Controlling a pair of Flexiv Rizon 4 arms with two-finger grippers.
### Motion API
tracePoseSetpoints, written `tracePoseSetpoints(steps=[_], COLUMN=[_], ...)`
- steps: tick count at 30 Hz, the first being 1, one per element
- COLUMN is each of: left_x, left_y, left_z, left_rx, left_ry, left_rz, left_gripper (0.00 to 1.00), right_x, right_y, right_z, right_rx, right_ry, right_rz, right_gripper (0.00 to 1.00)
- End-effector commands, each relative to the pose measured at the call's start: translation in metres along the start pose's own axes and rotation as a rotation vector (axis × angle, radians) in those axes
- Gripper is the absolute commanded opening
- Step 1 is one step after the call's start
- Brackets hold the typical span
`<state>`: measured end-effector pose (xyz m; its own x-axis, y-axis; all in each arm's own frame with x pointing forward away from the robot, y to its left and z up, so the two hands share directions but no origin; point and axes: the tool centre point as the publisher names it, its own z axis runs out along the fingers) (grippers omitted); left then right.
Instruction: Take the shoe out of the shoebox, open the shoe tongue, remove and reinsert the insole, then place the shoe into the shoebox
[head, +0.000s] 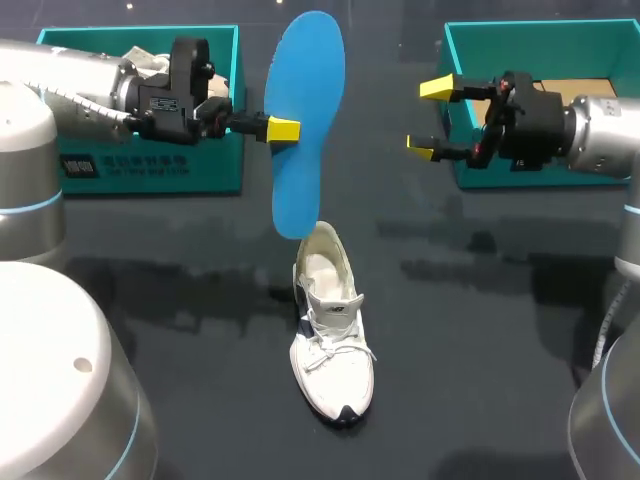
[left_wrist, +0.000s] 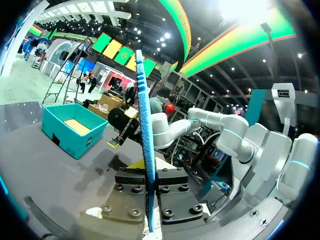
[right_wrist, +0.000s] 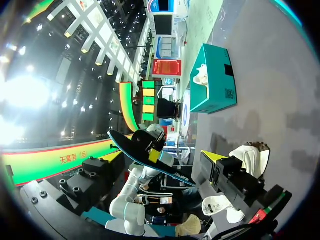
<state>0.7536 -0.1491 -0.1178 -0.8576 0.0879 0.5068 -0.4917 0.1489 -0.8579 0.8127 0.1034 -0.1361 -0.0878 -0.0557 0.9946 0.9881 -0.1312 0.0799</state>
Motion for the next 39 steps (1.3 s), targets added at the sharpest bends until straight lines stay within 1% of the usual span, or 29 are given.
tracePoseSetpoints(steps=[1,4,5,6,23,26,29,34,39], left_x=[-0.013,-0.011,-0.011,-0.01,-0.01,-0.013,-0.017,-0.03,-0.038], left_y=[0.007,0.009,0.01,0.012,0.013,0.017,0.022,0.034,0.044], left_z=[0.0,-0.001,-0.001,0.0,0.001,0.003,0.005,0.008,0.014], left_rx=[0.018,0.036,0.038,0.033,0.033,0.055,0.079,0.121,0.12], left_ry=[0.261,0.266,0.25,0.238,0.237,0.233,0.206,0.158,0.147], left_rz=[-0.706,-0.76,-0.764,-0.754,-0.774,-0.805,-0.83,-0.9,-0.955], left_gripper=[0.0,0.0,0.0,0.0,0.0,0.0,0.0,0.0,0.0], right_x=[-0.001,-0.001,-0.001,-0.001,-0.001,-0.001,-0.001,-0.001,-0.001], right_y=[-0.001,-0.001,-0.001,-0.001,-0.001,-0.001,-0.001,-0.001,-0.001], right_z=[0.0,0.0,0.0,0.0,0.0,0.0,0.0,0.0,0.0], right_rx=[0.0,0.0,0.0,0.0,0.0,0.0,0.0,0.0,0.0], right_ry=[-0.001,-0.001,-0.001,-0.001,-0.001,-0.001,-0.001,-0.001,-0.001], right_rz=[0.0,0.0,0.0,0.0,0.0,0.0,0.0,0.0,0.0], right_gripper=[1.0,1.0,1.0,1.0,1.0,1.0,1.0,1.0,1.0])
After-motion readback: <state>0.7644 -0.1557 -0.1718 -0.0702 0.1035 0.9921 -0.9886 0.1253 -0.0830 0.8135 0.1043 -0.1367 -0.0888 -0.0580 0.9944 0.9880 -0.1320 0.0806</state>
